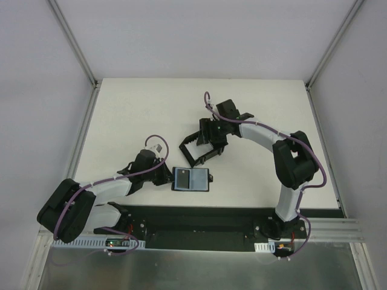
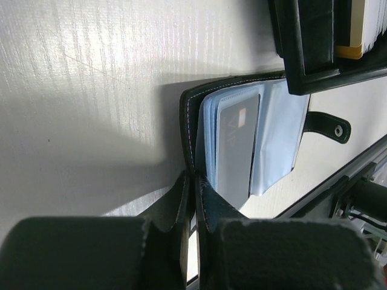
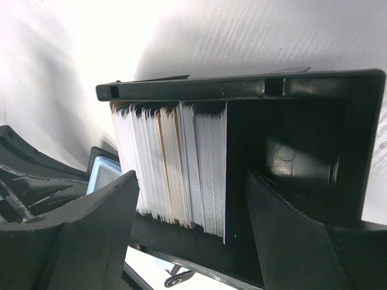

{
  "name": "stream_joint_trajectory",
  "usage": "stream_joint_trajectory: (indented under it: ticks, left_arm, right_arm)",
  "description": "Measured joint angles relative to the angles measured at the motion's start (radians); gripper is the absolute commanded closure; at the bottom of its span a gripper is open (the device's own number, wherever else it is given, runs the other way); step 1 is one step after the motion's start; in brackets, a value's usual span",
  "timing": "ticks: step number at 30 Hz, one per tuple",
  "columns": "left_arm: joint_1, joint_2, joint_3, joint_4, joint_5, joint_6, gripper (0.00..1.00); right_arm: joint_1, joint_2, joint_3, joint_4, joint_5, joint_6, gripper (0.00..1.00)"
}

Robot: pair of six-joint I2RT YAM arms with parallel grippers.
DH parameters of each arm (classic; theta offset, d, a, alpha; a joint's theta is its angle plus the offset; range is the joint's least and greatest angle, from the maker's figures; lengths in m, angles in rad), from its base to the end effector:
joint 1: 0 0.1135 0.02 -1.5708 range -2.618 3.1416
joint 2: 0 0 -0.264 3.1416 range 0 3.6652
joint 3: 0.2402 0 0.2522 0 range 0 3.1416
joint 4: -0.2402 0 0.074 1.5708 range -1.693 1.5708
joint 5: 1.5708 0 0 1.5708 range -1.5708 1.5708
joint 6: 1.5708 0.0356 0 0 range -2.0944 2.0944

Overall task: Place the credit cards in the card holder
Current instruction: Pick up the credit card from the storage box.

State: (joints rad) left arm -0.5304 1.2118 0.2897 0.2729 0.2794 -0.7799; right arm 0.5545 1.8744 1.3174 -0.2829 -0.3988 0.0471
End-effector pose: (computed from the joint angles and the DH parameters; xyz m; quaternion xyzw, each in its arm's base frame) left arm 0.1755 -0.1143 0.1363 -0.0489 0.8878 -0.3672 0.2732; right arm 0.3412 0.2276 0.2073 -0.2983 0.8684 0.2805 0.2797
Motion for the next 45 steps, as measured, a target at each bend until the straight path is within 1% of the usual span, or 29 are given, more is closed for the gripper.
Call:
stream_joint_trajectory:
  ticks: [8, 10, 11, 14, 15, 18, 20, 24, 25, 33, 38, 41, 45]
  left_arm:
    - [0.0, 0.011, 0.006, 0.003, 0.0, 0.006, 1.0]
    - [0.0, 0.013, 0.006, 0.004, 0.001, 0.006, 1.0]
    - [0.0, 0.014, 0.007, 0.005, 0.001, 0.006, 1.0]
    - [0.0, 0.019, 0.009, 0.008, 0.002, 0.006, 1.0]
    - [0.0, 0.021, 0.01, 0.008, 0.002, 0.006, 1.0]
    - [0.0, 0.027, 0.013, 0.012, 0.005, 0.006, 1.0]
    - [0.0, 0.028, 0.013, 0.013, 0.005, 0.006, 1.0]
    - [0.0, 0.031, 0.015, 0.014, 0.006, 0.006, 1.0]
    - [0.0, 0.031, 0.015, 0.014, 0.006, 0.006, 1.0]
    - [0.0, 0.031, 0.015, 0.014, 0.007, 0.007, 1.0]
    - [0.0, 0.031, 0.015, 0.014, 0.007, 0.007, 1.0]
    - [0.0, 0.03, 0.015, 0.015, 0.008, 0.007, 1.0]
    - [0.0, 0.028, 0.015, 0.015, 0.008, 0.007, 1.0]
  right_arm:
    - [-0.005, -0.024, -0.005, 0.01, -0.008, 0.005, 0.45]
    - [-0.005, -0.024, -0.005, 0.01, -0.009, 0.005, 0.53]
    - [-0.006, -0.024, -0.005, 0.01, -0.009, 0.005, 0.55]
    - [-0.008, -0.024, -0.006, 0.01, -0.006, 0.006, 0.66]
    - [-0.008, -0.024, -0.006, 0.01, -0.005, 0.004, 0.67]
    - [-0.01, -0.024, -0.006, 0.01, 0.001, 0.005, 0.77]
    - [-0.01, -0.024, -0.006, 0.01, 0.008, 0.002, 0.86]
    - [-0.012, -0.024, -0.002, -0.001, 0.04, -0.014, 0.95]
    - [-0.012, -0.024, 0.004, -0.011, 0.05, -0.02, 0.99]
    - [-0.001, -0.037, 0.053, -0.063, 0.114, -0.089, 1.0]
    - [0.046, -0.08, 0.053, -0.096, 0.22, -0.144, 1.0]
    - [0.087, -0.145, 0.033, -0.088, 0.29, -0.162, 1.0]
    - [0.148, -0.302, -0.051, -0.057, 0.383, -0.163, 1.0]
